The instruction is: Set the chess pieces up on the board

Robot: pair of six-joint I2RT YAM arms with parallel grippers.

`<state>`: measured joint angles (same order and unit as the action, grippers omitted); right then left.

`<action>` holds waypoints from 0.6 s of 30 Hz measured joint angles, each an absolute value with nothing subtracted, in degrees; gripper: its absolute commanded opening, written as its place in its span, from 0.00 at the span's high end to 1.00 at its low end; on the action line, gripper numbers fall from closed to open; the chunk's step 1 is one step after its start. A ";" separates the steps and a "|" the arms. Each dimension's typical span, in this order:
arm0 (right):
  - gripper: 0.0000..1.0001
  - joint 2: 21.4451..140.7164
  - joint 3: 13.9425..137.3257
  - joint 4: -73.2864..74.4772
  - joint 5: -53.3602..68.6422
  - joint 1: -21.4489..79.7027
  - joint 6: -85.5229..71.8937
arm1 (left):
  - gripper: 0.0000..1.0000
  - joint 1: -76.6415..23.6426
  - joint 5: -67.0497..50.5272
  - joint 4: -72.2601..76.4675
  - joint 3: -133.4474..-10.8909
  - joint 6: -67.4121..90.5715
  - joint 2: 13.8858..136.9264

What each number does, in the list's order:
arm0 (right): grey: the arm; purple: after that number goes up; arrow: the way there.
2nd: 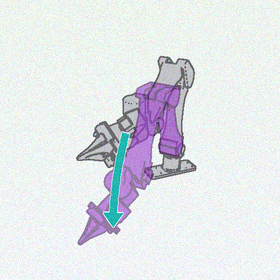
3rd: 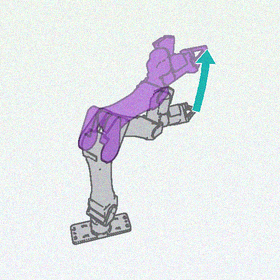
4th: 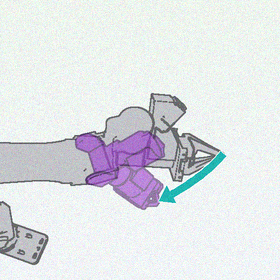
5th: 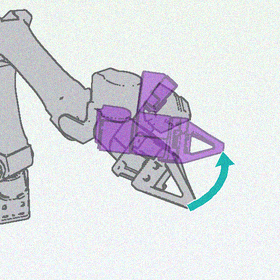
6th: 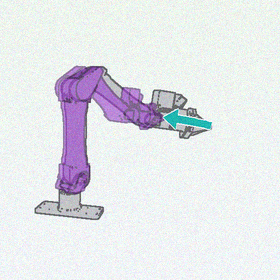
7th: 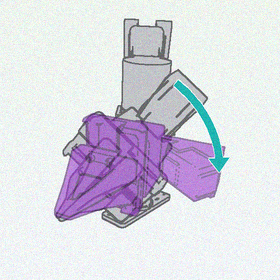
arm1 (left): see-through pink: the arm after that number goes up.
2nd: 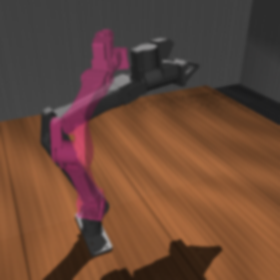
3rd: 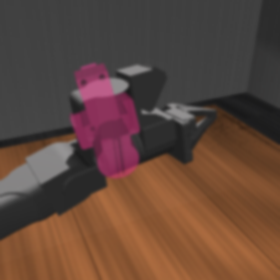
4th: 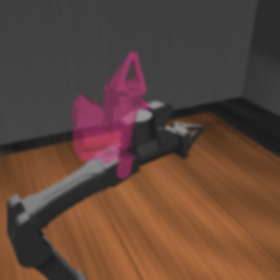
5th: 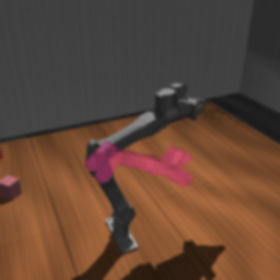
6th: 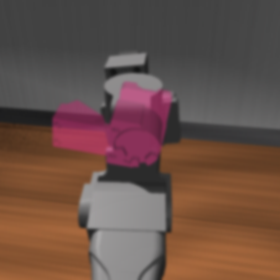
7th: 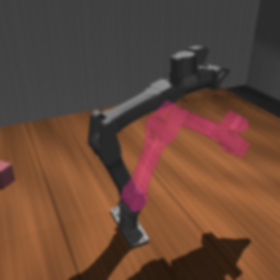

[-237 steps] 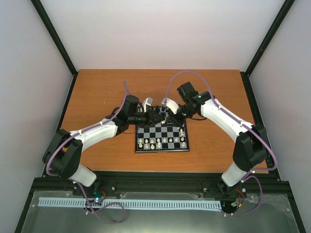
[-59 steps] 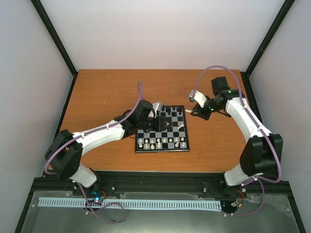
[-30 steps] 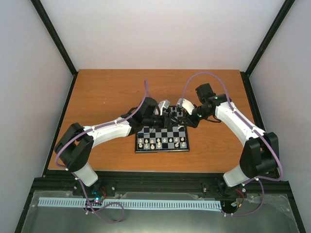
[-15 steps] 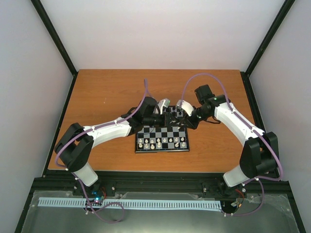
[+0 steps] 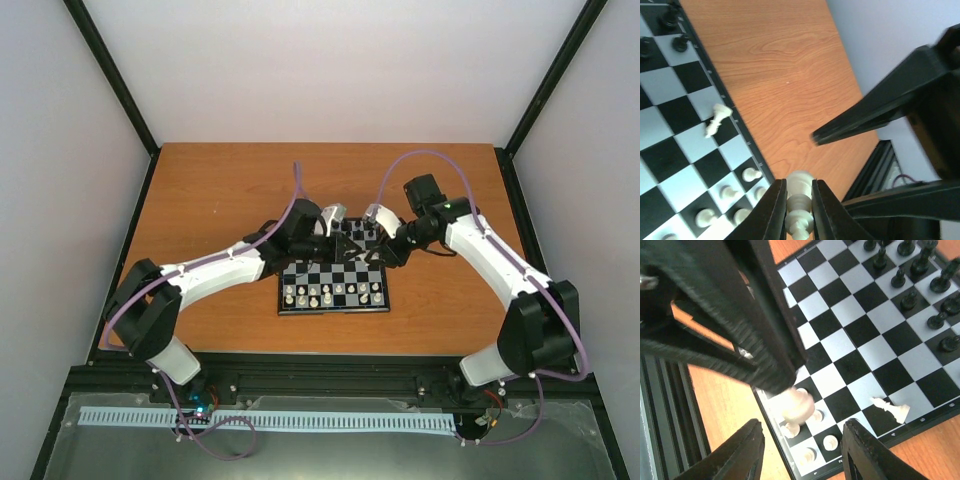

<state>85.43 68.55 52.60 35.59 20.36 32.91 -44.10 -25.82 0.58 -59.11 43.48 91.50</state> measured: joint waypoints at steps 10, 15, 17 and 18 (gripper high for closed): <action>0.45 73.23 65.36 48.40 33.19 19.92 29.23 | 0.86 -44.82 -18.94 -19.49 -64.07 32.93 85.80; 0.40 71.90 59.51 44.91 30.20 19.05 27.57 | 0.87 -49.56 -12.05 -30.61 -67.55 28.58 86.37; 0.40 71.11 57.25 43.90 29.28 18.57 27.09 | 0.86 -52.05 -8.99 -34.46 -69.41 27.11 87.66; 0.40 70.94 56.77 43.79 29.10 18.28 26.83 | 0.86 -52.97 -7.79 -35.64 -70.04 26.55 88.47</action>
